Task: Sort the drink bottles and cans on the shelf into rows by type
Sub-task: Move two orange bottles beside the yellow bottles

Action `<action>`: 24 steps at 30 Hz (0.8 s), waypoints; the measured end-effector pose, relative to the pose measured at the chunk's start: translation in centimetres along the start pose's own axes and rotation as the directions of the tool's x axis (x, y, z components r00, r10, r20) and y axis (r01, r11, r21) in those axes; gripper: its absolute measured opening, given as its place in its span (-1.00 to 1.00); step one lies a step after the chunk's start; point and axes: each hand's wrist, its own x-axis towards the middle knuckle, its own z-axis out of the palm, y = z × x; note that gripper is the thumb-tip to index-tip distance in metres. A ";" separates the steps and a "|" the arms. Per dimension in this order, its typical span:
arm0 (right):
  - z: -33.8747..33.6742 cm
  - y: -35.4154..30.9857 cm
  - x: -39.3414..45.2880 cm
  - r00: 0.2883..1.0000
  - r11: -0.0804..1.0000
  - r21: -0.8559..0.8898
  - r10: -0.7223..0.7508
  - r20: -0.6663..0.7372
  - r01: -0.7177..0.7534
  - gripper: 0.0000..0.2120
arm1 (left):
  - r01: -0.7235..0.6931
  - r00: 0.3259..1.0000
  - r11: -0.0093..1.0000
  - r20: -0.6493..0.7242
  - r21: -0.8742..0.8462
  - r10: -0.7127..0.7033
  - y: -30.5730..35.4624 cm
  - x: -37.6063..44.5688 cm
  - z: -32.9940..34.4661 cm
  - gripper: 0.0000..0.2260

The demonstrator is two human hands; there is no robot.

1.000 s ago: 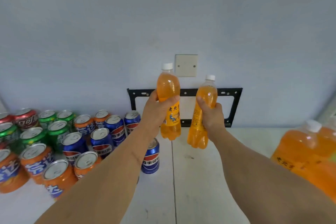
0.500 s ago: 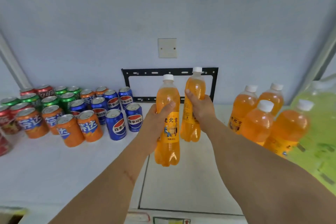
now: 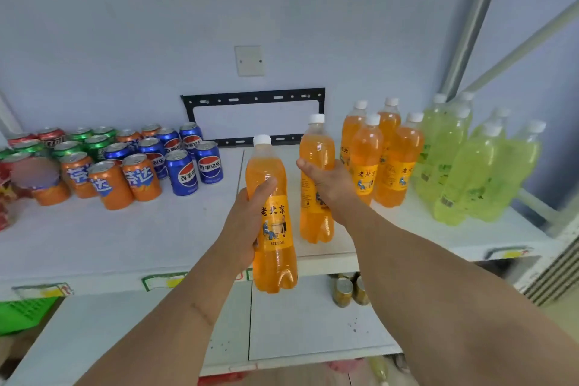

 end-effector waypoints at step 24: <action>-18.7 4.9 0.9 0.996 0.997 0.064 -0.036 -0.082 0.041 -0.27 | -0.070 0.993 0.998 0.095 -0.003 0.070 -3.9 -5.8 13.9 -0.37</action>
